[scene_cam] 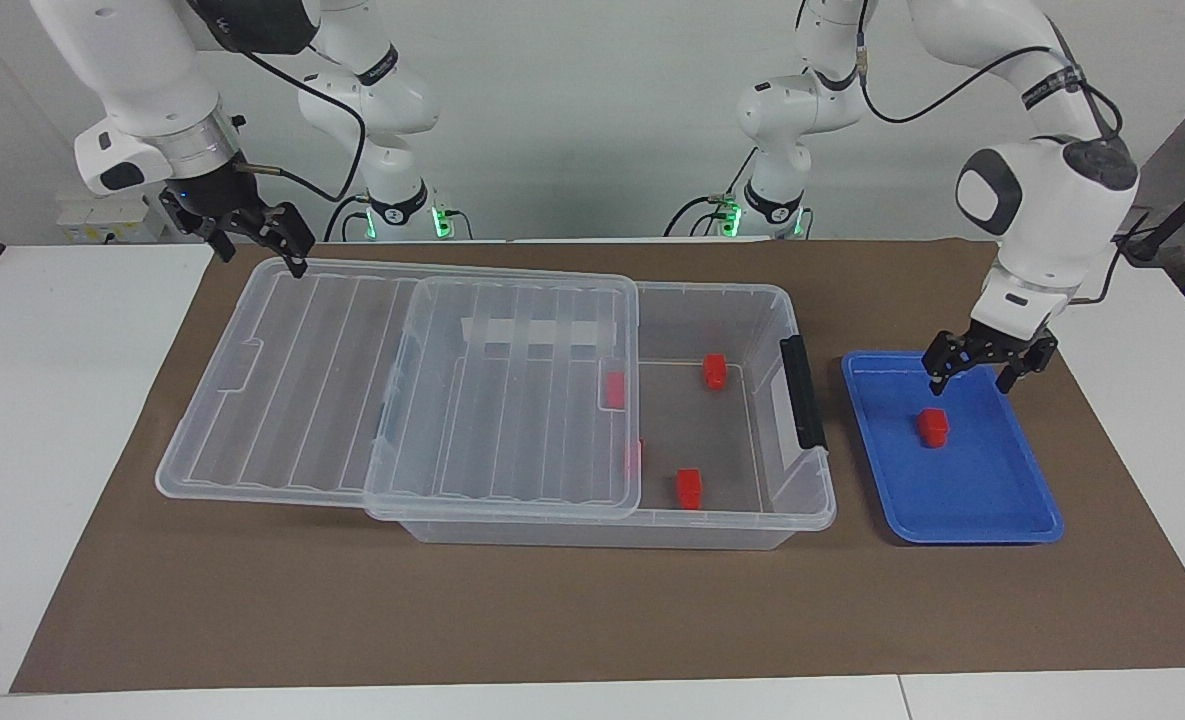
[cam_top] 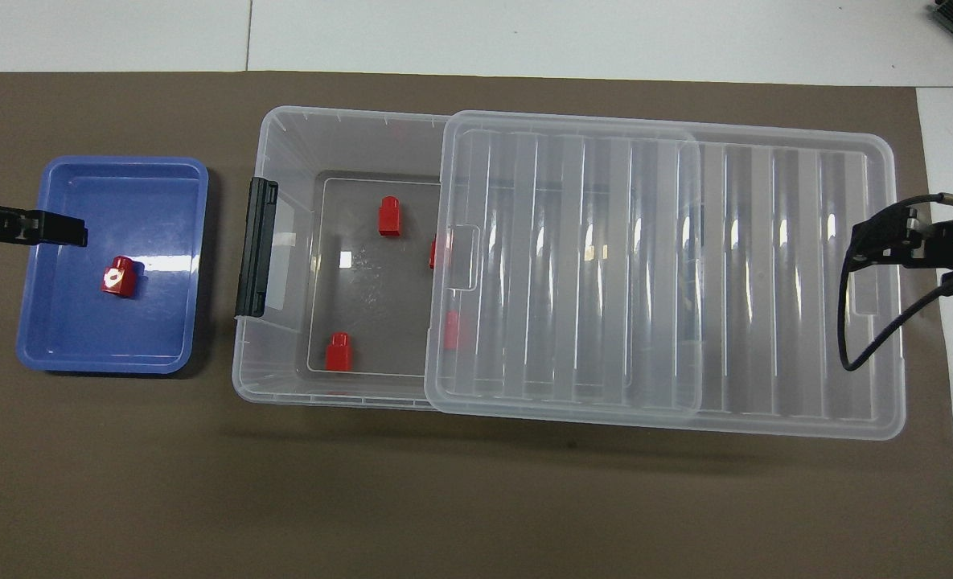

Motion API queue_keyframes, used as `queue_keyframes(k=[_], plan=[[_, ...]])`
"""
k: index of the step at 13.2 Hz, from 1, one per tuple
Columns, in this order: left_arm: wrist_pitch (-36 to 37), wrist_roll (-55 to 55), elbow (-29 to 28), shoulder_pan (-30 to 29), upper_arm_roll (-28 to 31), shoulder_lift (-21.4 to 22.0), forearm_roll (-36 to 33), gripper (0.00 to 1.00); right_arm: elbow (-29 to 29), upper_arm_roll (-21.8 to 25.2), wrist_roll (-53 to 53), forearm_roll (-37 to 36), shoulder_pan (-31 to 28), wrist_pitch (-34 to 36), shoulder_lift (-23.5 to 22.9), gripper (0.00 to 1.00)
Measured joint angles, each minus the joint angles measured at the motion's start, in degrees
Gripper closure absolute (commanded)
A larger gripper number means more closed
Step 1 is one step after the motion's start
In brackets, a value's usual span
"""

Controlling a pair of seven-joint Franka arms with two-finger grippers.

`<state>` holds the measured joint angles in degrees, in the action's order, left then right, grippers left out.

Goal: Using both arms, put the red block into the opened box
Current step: 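Grasp the red block with the left gripper and lift it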

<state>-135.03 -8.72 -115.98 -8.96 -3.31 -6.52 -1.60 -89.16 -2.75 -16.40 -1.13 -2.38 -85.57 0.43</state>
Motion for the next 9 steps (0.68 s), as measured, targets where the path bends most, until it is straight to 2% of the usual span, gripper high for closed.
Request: queue_keyframes(k=[2, 4, 6, 9], plan=[[-6.4, -0.1, -3.4, -1.3, 0.0, -2.8, 0.0, 0.00, 0.0, 0.0, 0.0, 0.0, 0.0, 0.0, 0.0, 0.00], [-10.0, -0.4, -4.0, -1.7, 0.0, -6.6, 0.0, 0.00, -0.1, 0.0, 0.0, 0.0, 0.0, 0.0, 0.1, 0.00], [-11.3, -1.0, -4.0, -2.7, 0.0, -9.5, 0.0, 0.00, -0.2, 0.0, 0.0, 0.0, 0.0, 0.0, 0.1, 0.00], [-10.2, -1.4, -4.0, -3.2, -0.1, -10.1, 0.0, 0.00, -0.2, 0.0, 0.0, 0.0, 0.0, 0.0, 0.1, 0.00]])
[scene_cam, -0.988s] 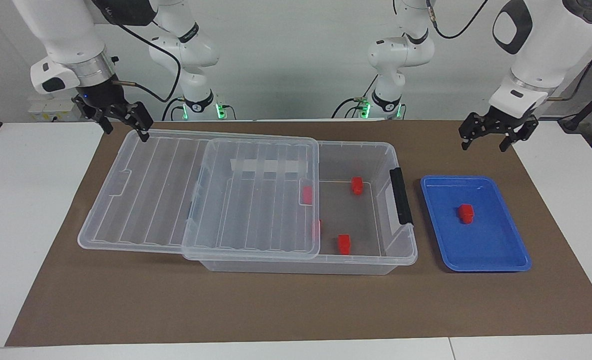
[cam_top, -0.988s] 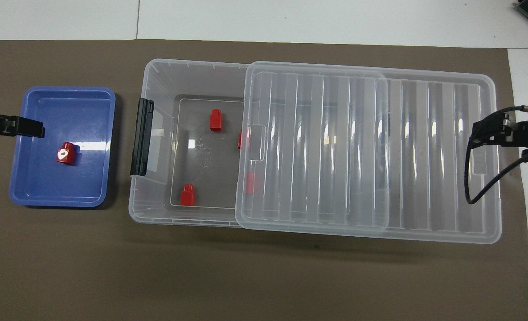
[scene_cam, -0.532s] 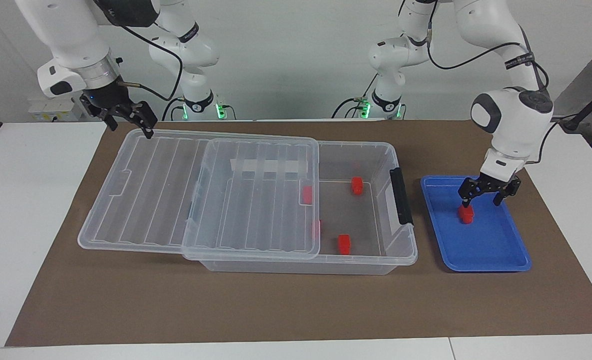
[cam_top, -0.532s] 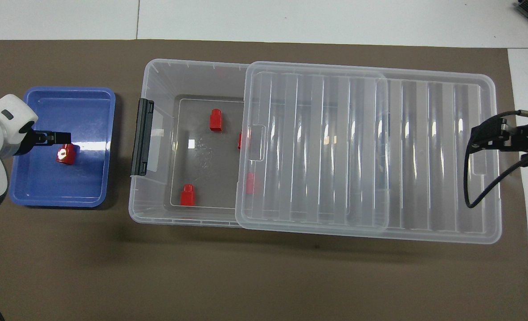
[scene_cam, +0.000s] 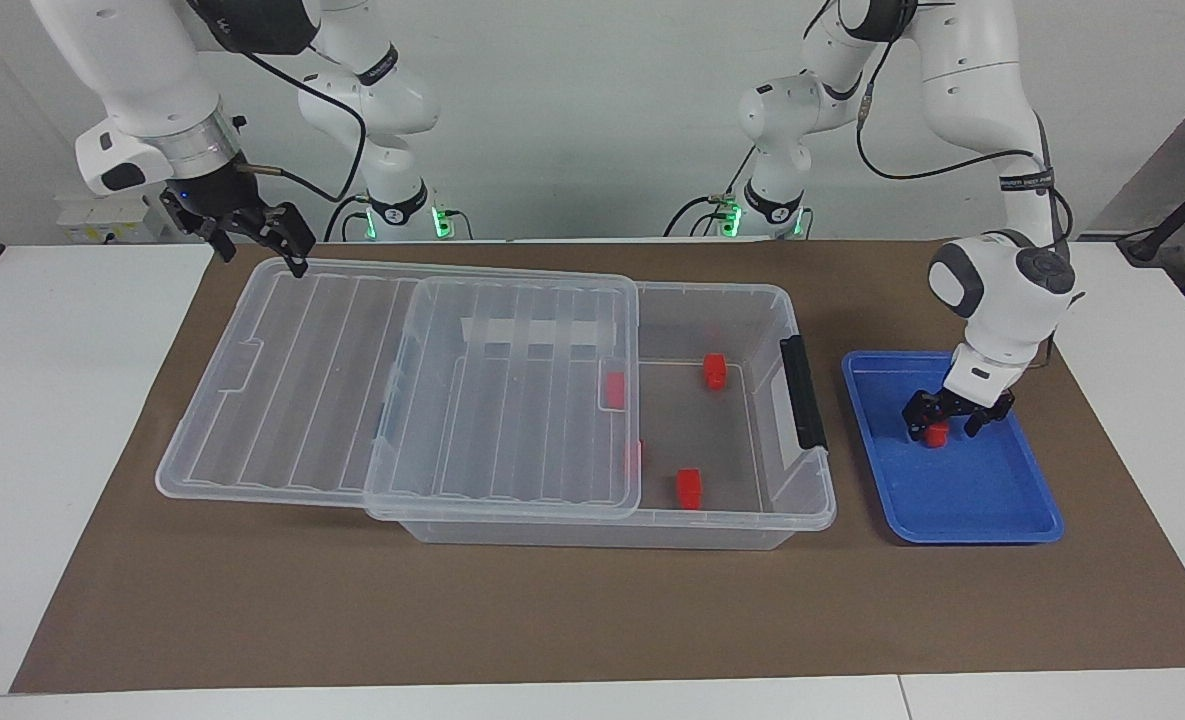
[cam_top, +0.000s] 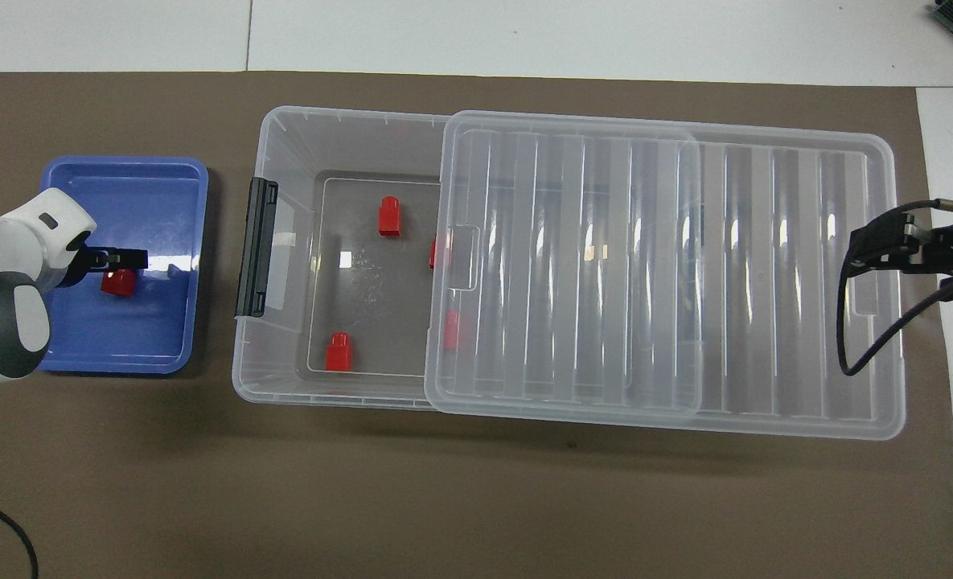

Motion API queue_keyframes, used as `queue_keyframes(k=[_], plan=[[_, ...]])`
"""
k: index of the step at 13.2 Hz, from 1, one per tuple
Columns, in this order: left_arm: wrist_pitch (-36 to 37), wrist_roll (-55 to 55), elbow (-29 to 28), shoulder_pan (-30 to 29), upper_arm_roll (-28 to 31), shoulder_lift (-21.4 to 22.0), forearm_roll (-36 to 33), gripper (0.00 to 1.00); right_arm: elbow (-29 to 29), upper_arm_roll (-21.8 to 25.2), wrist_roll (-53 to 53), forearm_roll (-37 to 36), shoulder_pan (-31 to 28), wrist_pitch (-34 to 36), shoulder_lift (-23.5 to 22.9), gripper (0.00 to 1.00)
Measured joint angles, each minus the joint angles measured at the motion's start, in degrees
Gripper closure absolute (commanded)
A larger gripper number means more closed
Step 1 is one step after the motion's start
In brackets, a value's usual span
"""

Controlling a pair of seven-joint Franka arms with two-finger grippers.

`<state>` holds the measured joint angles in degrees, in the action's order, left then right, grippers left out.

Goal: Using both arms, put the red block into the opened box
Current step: 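Grasp the red block with the left gripper and lift it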

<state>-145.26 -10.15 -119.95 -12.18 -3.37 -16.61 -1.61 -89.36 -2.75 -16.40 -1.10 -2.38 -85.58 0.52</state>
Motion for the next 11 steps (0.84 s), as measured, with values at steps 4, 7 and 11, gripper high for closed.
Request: queue_keyframes(k=[4, 7, 11], plan=[[3.3, 0.0, 0.0, 0.0, -0.2, 0.2, 0.0, 0.10, 0.0, 0.1, 0.0, 0.0, -0.1, 0.0, 0.1, 0.00], [5.7, 0.0, 0.1, 0.0, -0.4, 0.7, 0.0, 0.45, 0.0, 0.1, 0.0, 0.0, -0.1, 0.0, 0.1, 0.00], [8.9, 0.0, 0.5, 0.0, -0.6, 2.9, 0.0, 0.70, 0.0, 0.1, 0.0, 0.0, -0.1, 0.0, 0.1, 0.00]])
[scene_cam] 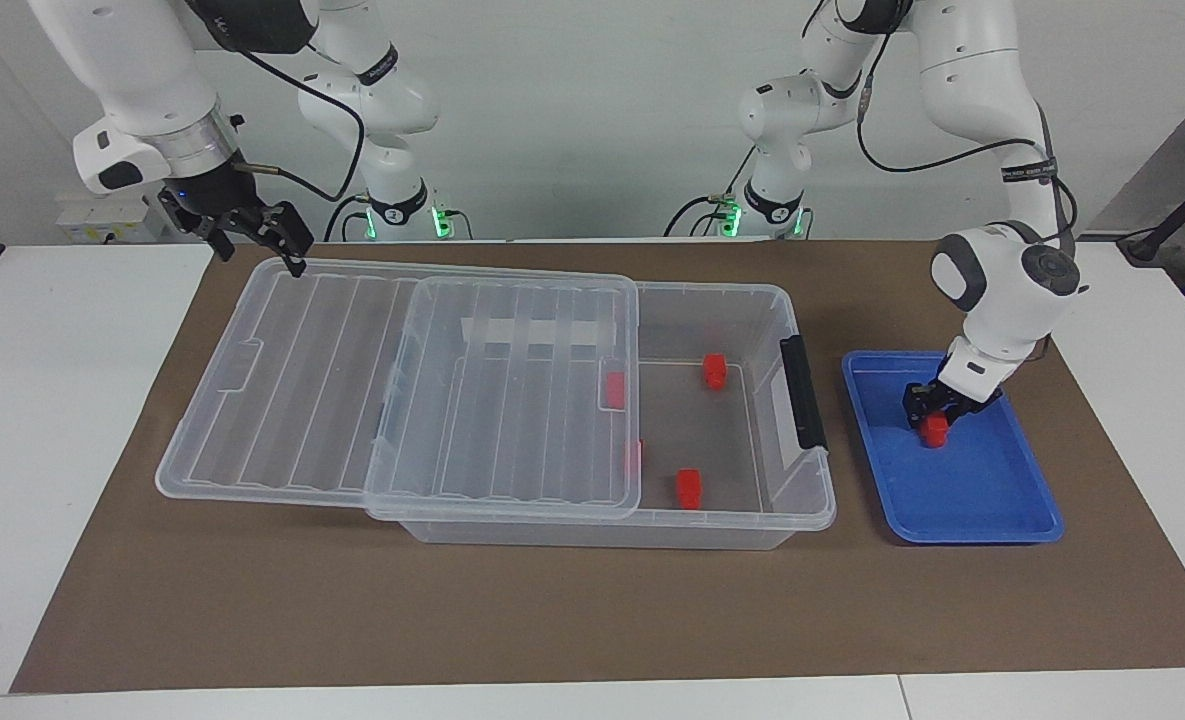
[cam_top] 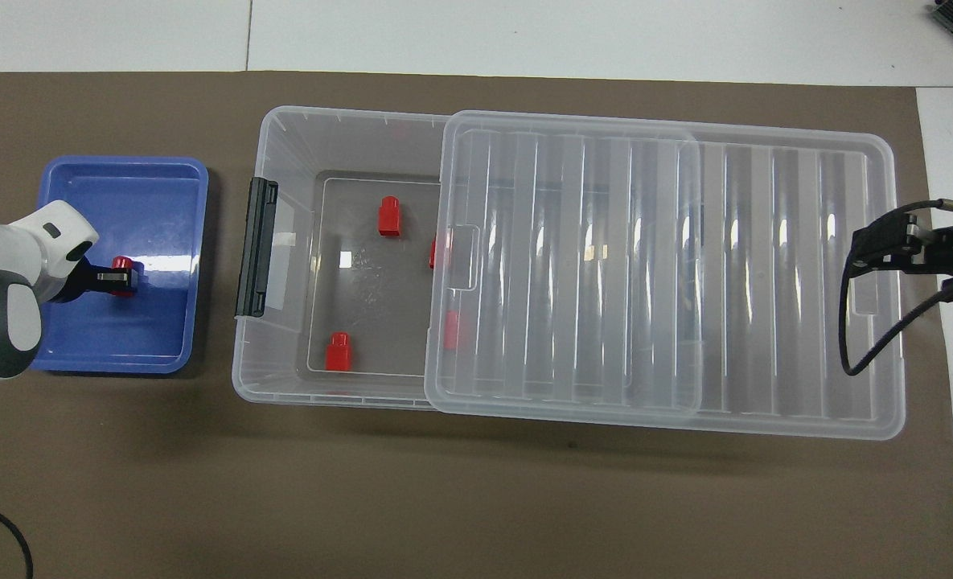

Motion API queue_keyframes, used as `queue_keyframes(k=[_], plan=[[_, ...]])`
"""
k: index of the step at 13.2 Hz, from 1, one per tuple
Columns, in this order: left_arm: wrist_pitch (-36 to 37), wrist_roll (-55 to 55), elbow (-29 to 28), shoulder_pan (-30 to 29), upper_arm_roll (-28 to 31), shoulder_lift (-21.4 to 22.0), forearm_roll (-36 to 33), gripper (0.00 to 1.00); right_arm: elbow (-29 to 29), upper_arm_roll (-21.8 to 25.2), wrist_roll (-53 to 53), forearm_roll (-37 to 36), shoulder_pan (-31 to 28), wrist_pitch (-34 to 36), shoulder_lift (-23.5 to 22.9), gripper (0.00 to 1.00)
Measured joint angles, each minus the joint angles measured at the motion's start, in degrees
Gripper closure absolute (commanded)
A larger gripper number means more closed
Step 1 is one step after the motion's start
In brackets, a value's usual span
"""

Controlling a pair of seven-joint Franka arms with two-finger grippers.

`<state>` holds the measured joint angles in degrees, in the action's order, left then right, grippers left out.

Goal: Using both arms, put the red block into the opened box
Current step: 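Grasp the red block with the left gripper and lift it, then carry the red block with the left gripper over the box opening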

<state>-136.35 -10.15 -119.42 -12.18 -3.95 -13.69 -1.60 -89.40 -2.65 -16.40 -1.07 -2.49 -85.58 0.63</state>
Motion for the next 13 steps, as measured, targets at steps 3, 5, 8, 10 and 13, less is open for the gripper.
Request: queue_keyframes(k=[3, 5, 8, 10, 13], plan=[[2.8, 0.6, 1.3, 0.8, -0.3, 1.6, 0.0, 0.87, 0.0, 0.0, 0.0, 0.0, -0.1, 0.0, 0.0, 0.00], [5.2, 1.6, 2.6, 1.4, -0.4, 2.5, 0.0, 0.87, 0.0, 0.0, 0.0, 0.0, -0.1, 0.0, 0.0, 0.00], [15.4, 8.9, 8.6, 3.1, -1.1, 4.2, 0.2, 0.87, 0.0, 0.0, 0.0, 0.0, -0.1, 0.0, 0.0, 0.00], [24.5, 18.0, 15.2, 7.6, -1.3, 5.3, 0.4, 0.87, 0.0, 0.0, 0.0, 0.0, -0.1, 0.0, 0.0, 0.00], [30.8, 35.5, 23.2, 15.0, -1.6, 5.9, 3.8, 0.87, -0.1, 0.0, 0.0, 0.0, -0.1, 0.0, 0.0, 0.00]])
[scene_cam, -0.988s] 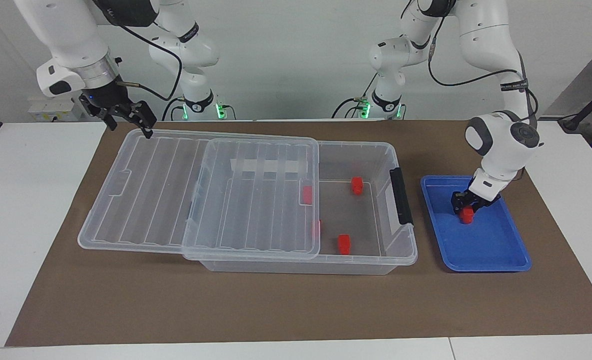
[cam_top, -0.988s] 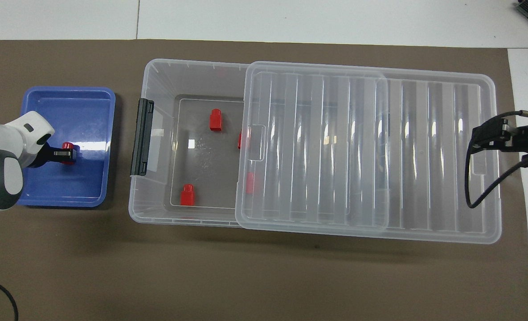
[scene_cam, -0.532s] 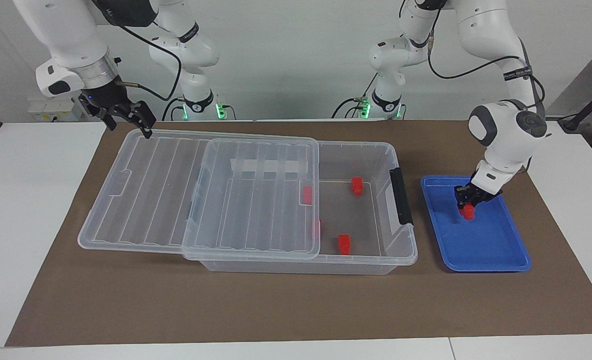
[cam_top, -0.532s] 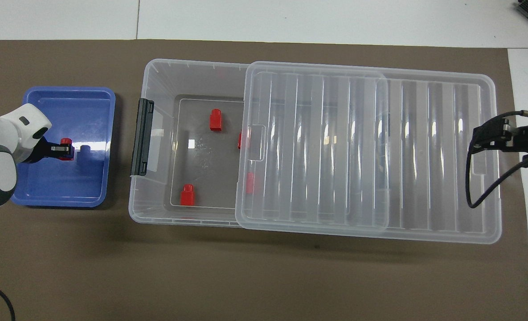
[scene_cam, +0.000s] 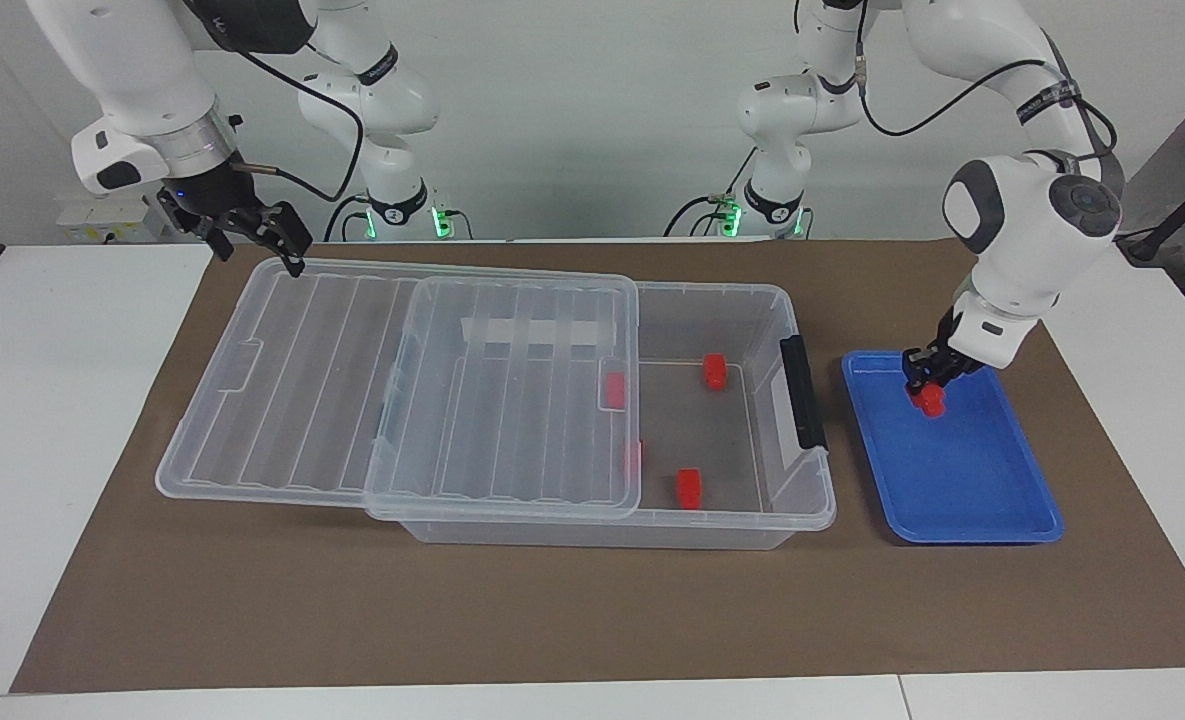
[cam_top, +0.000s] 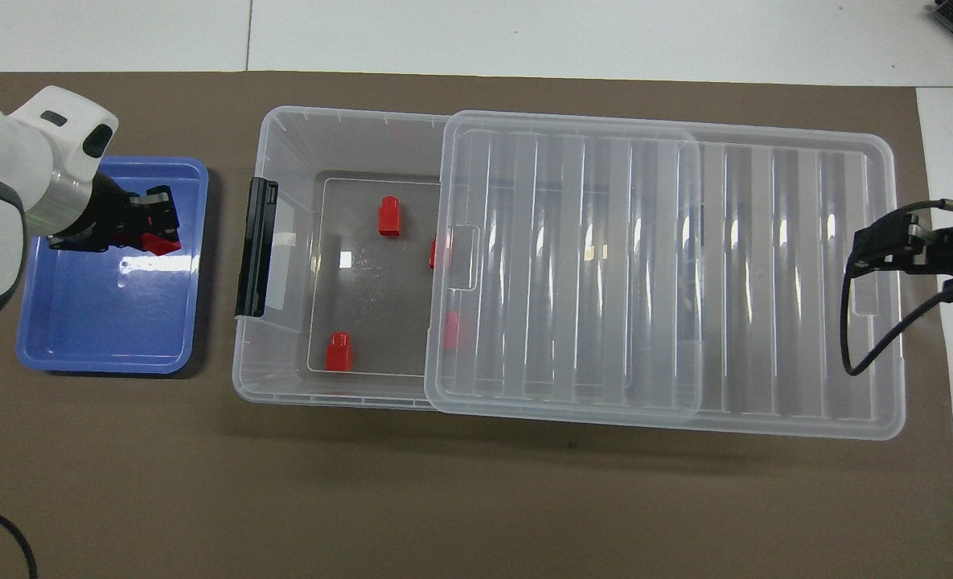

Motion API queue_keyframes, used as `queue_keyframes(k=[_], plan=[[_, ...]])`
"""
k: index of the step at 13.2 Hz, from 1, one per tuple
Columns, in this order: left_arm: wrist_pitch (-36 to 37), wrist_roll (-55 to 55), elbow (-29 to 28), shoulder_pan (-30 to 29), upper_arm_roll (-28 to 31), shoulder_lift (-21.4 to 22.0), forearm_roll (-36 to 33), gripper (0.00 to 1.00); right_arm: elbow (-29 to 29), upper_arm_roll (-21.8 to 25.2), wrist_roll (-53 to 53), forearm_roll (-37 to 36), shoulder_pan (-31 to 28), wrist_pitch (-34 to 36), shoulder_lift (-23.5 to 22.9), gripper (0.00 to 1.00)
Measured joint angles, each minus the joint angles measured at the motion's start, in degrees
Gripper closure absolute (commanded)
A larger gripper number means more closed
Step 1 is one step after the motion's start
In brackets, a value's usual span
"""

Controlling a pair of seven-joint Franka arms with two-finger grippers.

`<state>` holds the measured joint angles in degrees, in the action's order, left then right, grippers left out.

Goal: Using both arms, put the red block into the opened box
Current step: 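Carry the red block with the left gripper over the box opening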

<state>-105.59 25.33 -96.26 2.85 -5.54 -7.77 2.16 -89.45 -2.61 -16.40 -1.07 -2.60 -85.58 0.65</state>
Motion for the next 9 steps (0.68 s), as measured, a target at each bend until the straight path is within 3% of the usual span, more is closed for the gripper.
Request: queue_keyframes(k=[6, 9], plan=[[-0.3, 20.9, 3.0, 9.5, -0.4, 0.1, 4.0, 0.87, 0.0, 0.0, 0.0, 0.0, 0.0, 0.0, 0.0, 0.00], [-8.4, 25.4, -2.1, 15.8, -0.7, 1.1, 4.0, 0.87, 0.0, 0.0, 0.0, 0.0, 0.0, 0.0, 0.0, 0.00]])
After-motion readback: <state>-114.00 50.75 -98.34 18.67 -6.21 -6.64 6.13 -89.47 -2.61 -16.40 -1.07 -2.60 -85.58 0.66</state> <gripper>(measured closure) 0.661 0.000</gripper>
